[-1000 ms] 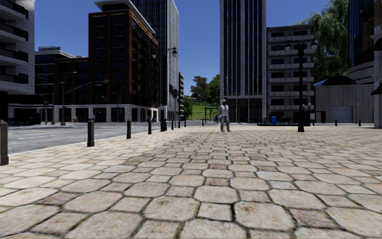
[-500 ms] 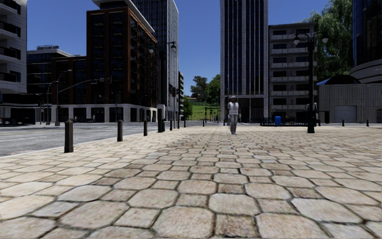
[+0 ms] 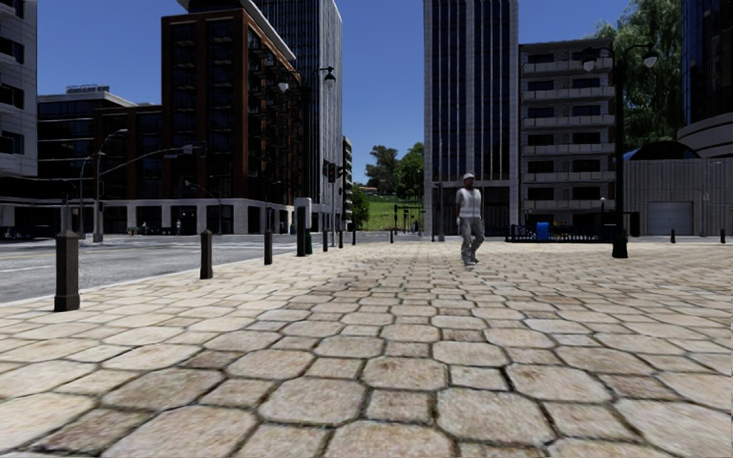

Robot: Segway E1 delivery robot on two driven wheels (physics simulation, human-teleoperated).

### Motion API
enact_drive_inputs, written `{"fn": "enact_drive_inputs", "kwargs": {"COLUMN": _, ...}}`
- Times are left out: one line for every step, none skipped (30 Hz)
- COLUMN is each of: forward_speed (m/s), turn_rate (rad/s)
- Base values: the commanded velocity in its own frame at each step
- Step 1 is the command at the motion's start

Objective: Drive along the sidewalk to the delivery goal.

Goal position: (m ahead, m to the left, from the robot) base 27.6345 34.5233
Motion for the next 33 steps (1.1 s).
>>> {"fn": "enact_drive_inputs", "kwargs": {"forward_speed": 2.0, "turn_rate": 0.0}}
{"fn": "enact_drive_inputs", "kwargs": {"forward_speed": 2.0, "turn_rate": 0.0}}
{"fn": "enact_drive_inputs", "kwargs": {"forward_speed": 2.0, "turn_rate": 0.0}}
{"fn": "enact_drive_inputs", "kwargs": {"forward_speed": 2.0, "turn_rate": 0.0}}
{"fn": "enact_drive_inputs", "kwargs": {"forward_speed": 2.0, "turn_rate": 0.0}}
{"fn": "enact_drive_inputs", "kwargs": {"forward_speed": 2.0, "turn_rate": 0.0}}
{"fn": "enact_drive_inputs", "kwargs": {"forward_speed": 2.0, "turn_rate": 0.0}}
{"fn": "enact_drive_inputs", "kwargs": {"forward_speed": 2.0, "turn_rate": 0.0}}
{"fn": "enact_drive_inputs", "kwargs": {"forward_speed": 2.0, "turn_rate": 0.0}}
{"fn": "enact_drive_inputs", "kwargs": {"forward_speed": 2.0, "turn_rate": 0.0}}
{"fn": "enact_drive_inputs", "kwargs": {"forward_speed": 2.0, "turn_rate": 0.0}}
{"fn": "enact_drive_inputs", "kwargs": {"forward_speed": 2.0, "turn_rate": 0.0}}
{"fn": "enact_drive_inputs", "kwargs": {"forward_speed": 2.0, "turn_rate": 0.0}}
{"fn": "enact_drive_inputs", "kwargs": {"forward_speed": 2.0, "turn_rate": 0.0}}
{"fn": "enact_drive_inputs", "kwargs": {"forward_speed": 2.0, "turn_rate": 0.0}}
{"fn": "enact_drive_inputs", "kwargs": {"forward_speed": 2.0, "turn_rate": 0.0}}
{"fn": "enact_drive_inputs", "kwargs": {"forward_speed": 2.0, "turn_rate": 0.0}}
{"fn": "enact_drive_inputs", "kwargs": {"forward_speed": 2.0, "turn_rate": 0.0}}
{"fn": "enact_drive_inputs", "kwargs": {"forward_speed": 2.0, "turn_rate": 0.0}}
{"fn": "enact_drive_inputs", "kwargs": {"forward_speed": 2.0, "turn_rate": 0.0}}
{"fn": "enact_drive_inputs", "kwargs": {"forward_speed": 2.0, "turn_rate": 0.0}}
{"fn": "enact_drive_inputs", "kwargs": {"forward_speed": 2.0, "turn_rate": 0.0}}
{"fn": "enact_drive_inputs", "kwargs": {"forward_speed": 2.0, "turn_rate": 0.0}}
{"fn": "enact_drive_inputs", "kwargs": {"forward_speed": 2.0, "turn_rate": -0.06}}
{"fn": "enact_drive_inputs", "kwargs": {"forward_speed": 2.0, "turn_rate": -0.08}}
{"fn": "enact_drive_inputs", "kwargs": {"forward_speed": 2.0, "turn_rate": -0.09}}
{"fn": "enact_drive_inputs", "kwargs": {"forward_speed": 2.0, "turn_rate": -0.09}}
{"fn": "enact_drive_inputs", "kwargs": {"forward_speed": 2.0, "turn_rate": -0.12}}
{"fn": "enact_drive_inputs", "kwargs": {"forward_speed": 2.0, "turn_rate": -0.18}}
{"fn": "enact_drive_inputs", "kwargs": {"forward_speed": 2.0, "turn_rate": -0.2}}
{"fn": "enact_drive_inputs", "kwargs": {"forward_speed": 2.0, "turn_rate": -0.2}}
{"fn": "enact_drive_inputs", "kwargs": {"forward_speed": 2.0, "turn_rate": -0.2}}
{"fn": "enact_drive_inputs", "kwargs": {"forward_speed": 2.0, "turn_rate": -0.2}}
